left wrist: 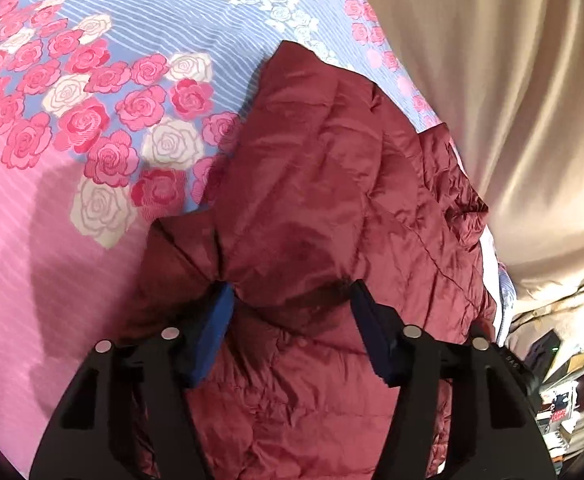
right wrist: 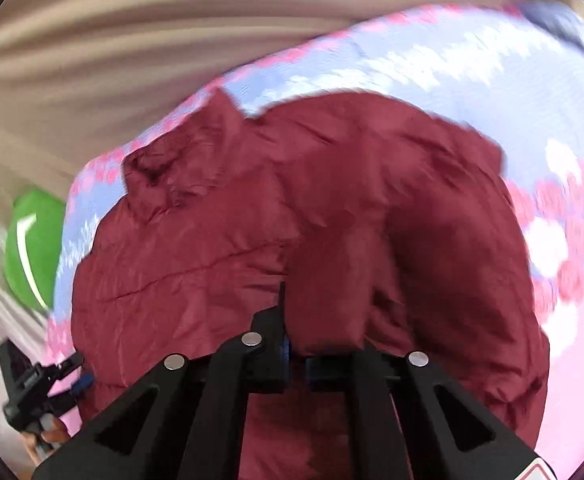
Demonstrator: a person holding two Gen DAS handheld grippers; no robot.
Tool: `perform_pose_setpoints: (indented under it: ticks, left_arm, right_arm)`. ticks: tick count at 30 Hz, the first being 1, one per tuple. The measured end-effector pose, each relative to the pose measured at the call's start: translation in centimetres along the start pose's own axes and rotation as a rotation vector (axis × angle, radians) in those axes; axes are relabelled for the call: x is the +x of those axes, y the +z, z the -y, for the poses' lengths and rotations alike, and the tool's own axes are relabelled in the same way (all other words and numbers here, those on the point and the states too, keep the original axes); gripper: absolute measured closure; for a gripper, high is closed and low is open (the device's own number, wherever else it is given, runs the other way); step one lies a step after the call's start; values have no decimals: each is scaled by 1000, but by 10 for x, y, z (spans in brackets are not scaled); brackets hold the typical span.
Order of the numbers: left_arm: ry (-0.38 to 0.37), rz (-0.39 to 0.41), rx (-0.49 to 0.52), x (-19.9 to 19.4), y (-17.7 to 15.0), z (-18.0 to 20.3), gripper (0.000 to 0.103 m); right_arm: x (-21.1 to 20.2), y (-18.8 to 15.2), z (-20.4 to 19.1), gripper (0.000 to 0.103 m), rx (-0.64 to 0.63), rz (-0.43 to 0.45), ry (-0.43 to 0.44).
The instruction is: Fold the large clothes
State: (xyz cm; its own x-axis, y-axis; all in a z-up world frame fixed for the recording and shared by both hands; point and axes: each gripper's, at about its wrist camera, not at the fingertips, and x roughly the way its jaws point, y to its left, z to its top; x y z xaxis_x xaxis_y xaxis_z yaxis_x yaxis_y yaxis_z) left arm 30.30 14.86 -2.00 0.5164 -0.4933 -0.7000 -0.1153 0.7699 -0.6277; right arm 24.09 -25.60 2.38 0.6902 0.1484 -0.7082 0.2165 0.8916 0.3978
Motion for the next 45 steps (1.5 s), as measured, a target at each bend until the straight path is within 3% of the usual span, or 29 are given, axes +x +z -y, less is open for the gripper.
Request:
perform_pose_setpoints:
  ticks: [3,5,7,9,11,12,13,14,17,20,22,26,30,33,35,39,42,44,45]
  left_arm:
    - [-83,-22,-7,-8,-6,10,40]
    - [-85,-25,7,-5,-10,19,19]
    - [-40,-9,-5,3,-9,20,19]
    - [3,30,-23,4,-4,14,33]
    - [26,62,-15,0,0,9,68]
    - [31,79,-10,-4,3,5,77]
    - [50,96,-8,-9,5,0,93]
    - [69,118,-3,-13,7,-4,99]
    - [114,139,22,-14,10,-14,102]
    - [156,122,26,-3,6,-19,103]
    - [152,129,39,-7,5,-23,103]
    - [184,139,69,-8,2,-15,103]
    - [135,133,91,-23,-4,-4,103]
    - [117,126,122,-39,-12,-3,97]
    - [100,126,132,-45,-15,1,96]
    - [83,112,218,-32,-14,34,96]
    - [123,75,323,5,-13,65,91]
    - [191,72,323,29,-10,66,91]
    - [203,64,321,36,-9,63,91]
  right_arm:
    - [-32,13,-62,100,-153,89,81]
    - [-52,20,-96,100,-197,111,202]
    - [-80,28,-133,100,-233,127,396]
    - [-109,33,-148,101,-235,169,561]
    - [-135,35,-141,101,-216,235,640]
    - [-139,33,-133,101,-210,257,622]
    - [-138,30,-118,101,-202,279,558]
    - [-132,26,-109,101,-193,286,493]
    - [-66,11,-52,101,-137,181,139]
    - [7,-7,-4,101,-69,-3,-43]
    - [33,-22,19,102,-21,-47,-28]
    - [22,-21,9,102,-57,-4,-59]
    - [12,-23,18,99,-39,-14,-90]
    - [-10,-31,25,79,-2,4,-132]
    - [-31,-36,6,79,-48,65,-154]
    - [-38,-37,-55,79,-200,77,-63]
    - [-18,-42,-101,79,-300,37,56]
    - [9,-50,-121,83,-361,-32,107]
    - [19,-52,-124,86,-380,-46,89]
